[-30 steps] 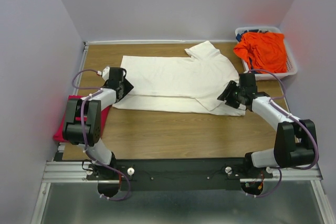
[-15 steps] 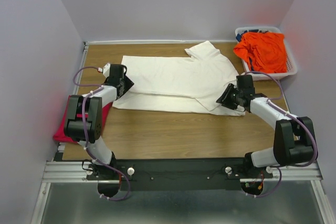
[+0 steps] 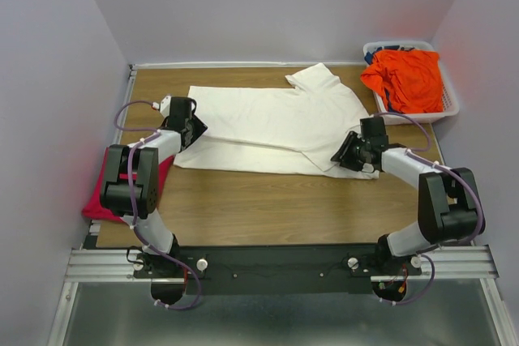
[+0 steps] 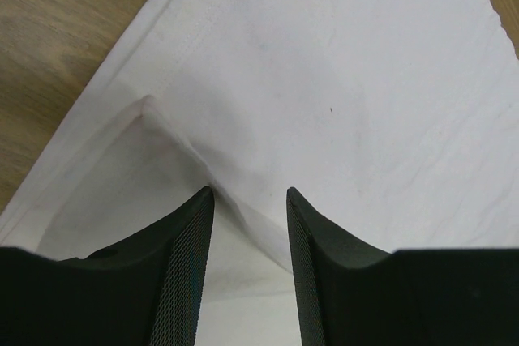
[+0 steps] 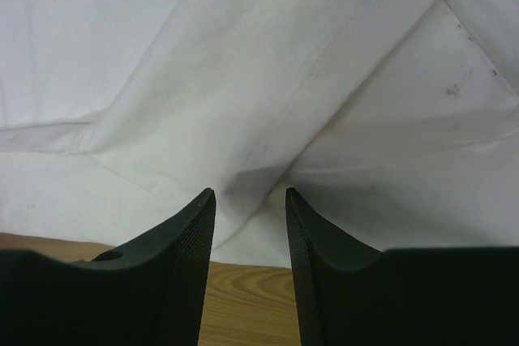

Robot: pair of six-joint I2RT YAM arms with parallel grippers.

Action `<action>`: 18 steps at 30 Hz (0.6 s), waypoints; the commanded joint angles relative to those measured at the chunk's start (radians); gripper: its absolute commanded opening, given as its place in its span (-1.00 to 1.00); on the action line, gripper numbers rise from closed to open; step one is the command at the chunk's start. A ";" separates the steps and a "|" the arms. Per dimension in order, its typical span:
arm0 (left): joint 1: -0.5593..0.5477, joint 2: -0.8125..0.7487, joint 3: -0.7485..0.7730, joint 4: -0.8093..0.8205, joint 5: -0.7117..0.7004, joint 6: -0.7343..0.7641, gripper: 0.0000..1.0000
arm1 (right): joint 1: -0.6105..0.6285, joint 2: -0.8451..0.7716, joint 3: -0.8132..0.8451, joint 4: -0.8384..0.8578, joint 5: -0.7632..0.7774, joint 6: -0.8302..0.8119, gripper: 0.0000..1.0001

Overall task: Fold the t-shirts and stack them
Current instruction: Fold the tshirt

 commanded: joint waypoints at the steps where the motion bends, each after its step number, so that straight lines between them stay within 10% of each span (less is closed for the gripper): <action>1: 0.000 0.013 0.027 0.014 0.012 -0.001 -0.03 | 0.009 0.036 -0.001 0.035 0.006 0.016 -0.06; 11: 0.005 0.024 0.036 0.008 0.012 0.005 -0.03 | 0.009 0.094 0.085 0.051 0.006 0.034 -0.79; 18: 0.010 0.036 0.045 0.010 0.014 0.005 -0.03 | 0.007 0.143 0.178 0.049 0.002 0.042 -0.93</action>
